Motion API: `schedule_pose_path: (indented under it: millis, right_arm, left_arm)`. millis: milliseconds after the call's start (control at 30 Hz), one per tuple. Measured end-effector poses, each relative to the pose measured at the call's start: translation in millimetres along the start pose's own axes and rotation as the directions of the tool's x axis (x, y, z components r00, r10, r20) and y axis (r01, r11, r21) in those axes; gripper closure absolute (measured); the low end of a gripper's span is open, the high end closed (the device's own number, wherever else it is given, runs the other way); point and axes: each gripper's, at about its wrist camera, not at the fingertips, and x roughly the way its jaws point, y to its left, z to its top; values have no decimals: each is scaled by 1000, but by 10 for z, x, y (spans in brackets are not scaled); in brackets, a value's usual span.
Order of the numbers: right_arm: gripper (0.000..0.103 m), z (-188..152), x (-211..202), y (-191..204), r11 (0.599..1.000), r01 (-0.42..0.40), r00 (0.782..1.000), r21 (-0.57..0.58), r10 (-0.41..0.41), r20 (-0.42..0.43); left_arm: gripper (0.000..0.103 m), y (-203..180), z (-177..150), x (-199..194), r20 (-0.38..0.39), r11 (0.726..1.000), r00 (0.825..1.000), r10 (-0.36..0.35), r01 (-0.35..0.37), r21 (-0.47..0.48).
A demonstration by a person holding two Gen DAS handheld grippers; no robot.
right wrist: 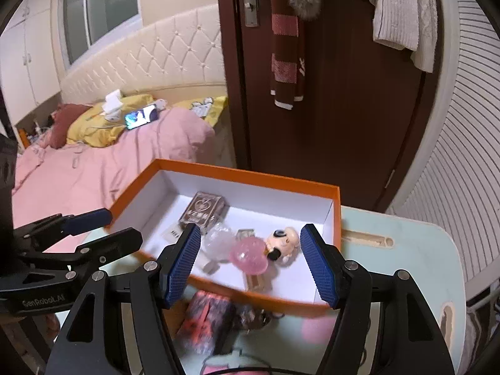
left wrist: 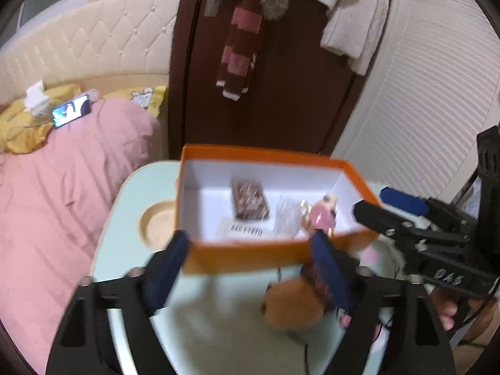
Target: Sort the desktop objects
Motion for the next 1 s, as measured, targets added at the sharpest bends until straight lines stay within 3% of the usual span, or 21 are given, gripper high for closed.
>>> schedule_pose_path:
  millis: [133,233,400,467,533,700,767,833,1000]
  right_arm:
    - [36,-213,-158,-5,998,-55,998,-5,55,-32]
    - [36,-410,-264,-5,999,-51,997,-6,51,-51]
    - [36,-769,-345,-37,999,-26,993,19,28,-113]
    - [36,-906,-349,-48,1000,-15,990,27,19,-142]
    - [36,-998,-358,-57,999,-7,987,33,13,-160]
    - [36,-1142,-272,10,1000,3,973,4,-2,-229]
    - [33,-1158,-244,37,999,22,972,-24,-27,-232]
    - [18,-1179,-212,75,997,48,971,-54,-59,-230]
    - [0,-1224,-176,-9,997,70,976,-27,-74,-203]
  left_arm:
    - [15,47,-256,-168,-3,999,1000,-4,3,-41]
    - [15,66,-482,-121,-57,998,997,53,-55,-40]
    - [14,72,-751,82,-134,983,974,184,-182,24]
    - [10,31,-804,125,-118,972,966,229,-221,74]
    - [1,37,-815,160,-119,973,967,226,-219,71]
    - [1,62,-845,163,-77,970,968,240,-235,61]
    - [1,65,-865,162,-59,969,968,244,-241,61]
    - [1,71,-874,163,-49,969,969,243,-240,63]
    - [0,44,-910,151,-41,969,970,241,-238,71]
